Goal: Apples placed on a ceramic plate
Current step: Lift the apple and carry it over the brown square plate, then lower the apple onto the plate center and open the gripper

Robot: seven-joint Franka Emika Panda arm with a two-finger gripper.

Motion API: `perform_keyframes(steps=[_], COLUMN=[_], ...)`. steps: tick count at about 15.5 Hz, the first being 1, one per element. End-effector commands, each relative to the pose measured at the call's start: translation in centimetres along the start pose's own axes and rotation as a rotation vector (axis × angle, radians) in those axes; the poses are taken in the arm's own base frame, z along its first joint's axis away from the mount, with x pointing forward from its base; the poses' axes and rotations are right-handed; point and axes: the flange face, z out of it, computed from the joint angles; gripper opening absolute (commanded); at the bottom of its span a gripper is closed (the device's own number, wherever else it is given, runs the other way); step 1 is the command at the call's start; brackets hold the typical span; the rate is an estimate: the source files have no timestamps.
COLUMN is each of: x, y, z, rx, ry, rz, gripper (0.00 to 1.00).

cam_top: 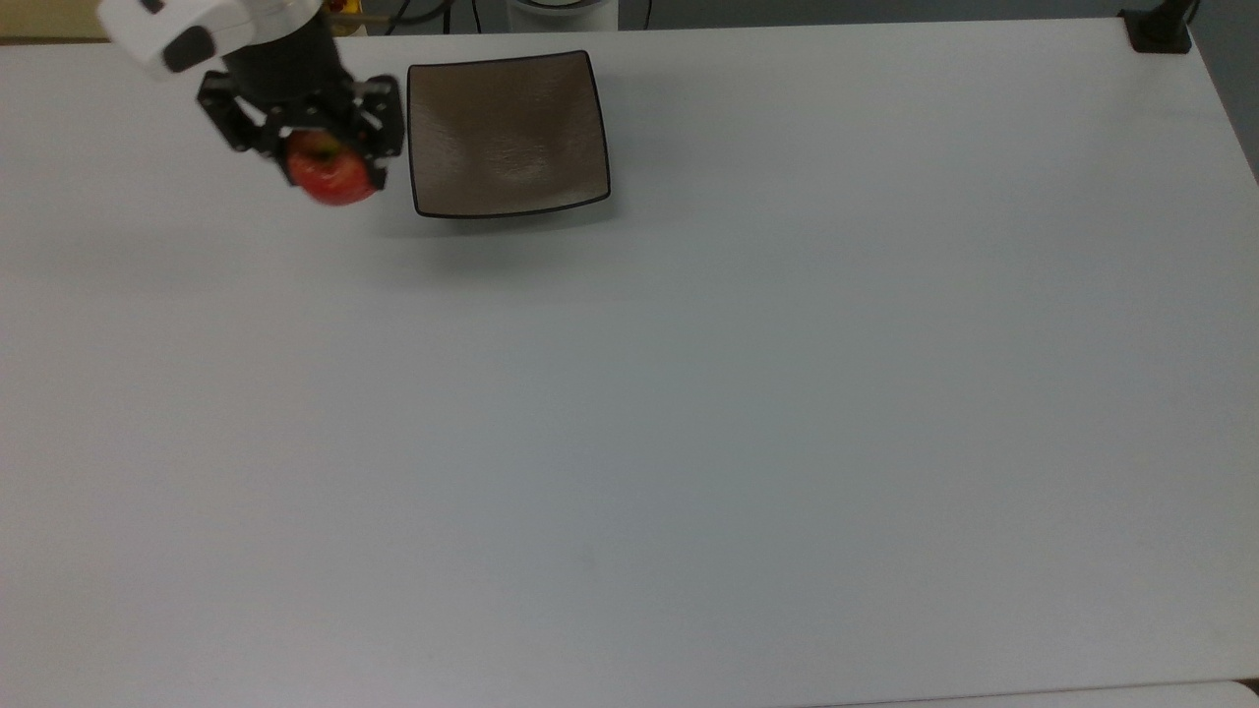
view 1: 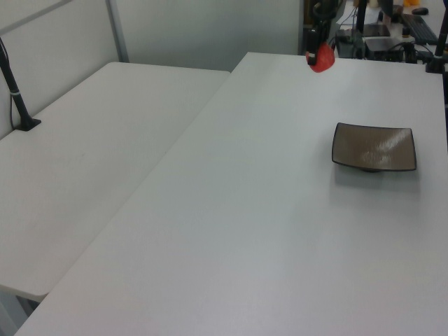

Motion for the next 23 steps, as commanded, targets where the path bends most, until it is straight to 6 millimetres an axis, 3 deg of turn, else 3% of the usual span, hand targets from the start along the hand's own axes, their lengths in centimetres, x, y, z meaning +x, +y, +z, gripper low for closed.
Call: perform_keyframes(steps=[1, 3, 7, 15, 18, 22, 23], x=[-5.4, -8.0, -11.9, -16.8, -18.1, -17.4, -17.5], y=[-4.0, -6.1, -8.4, -10.4, -10.3, -9.6, -9.5], z=[0.2, 0.9, 2.8, 8.9, 11.0, 11.8, 12.8], rx=[0.060, 0.072, 0.081, 0.071, 0.052, 0.022, 0.011], ry=[-0.092, -0.135, -0.187, -0.171, -0.077, 0.003, 0.011], rz=[-0.050, -0.095, -0.133, -0.161, -0.158, -0.159, -0.166], gripper=[0.11, 0.11, 0.14, 0.19, 0.19, 0.21, 0.21])
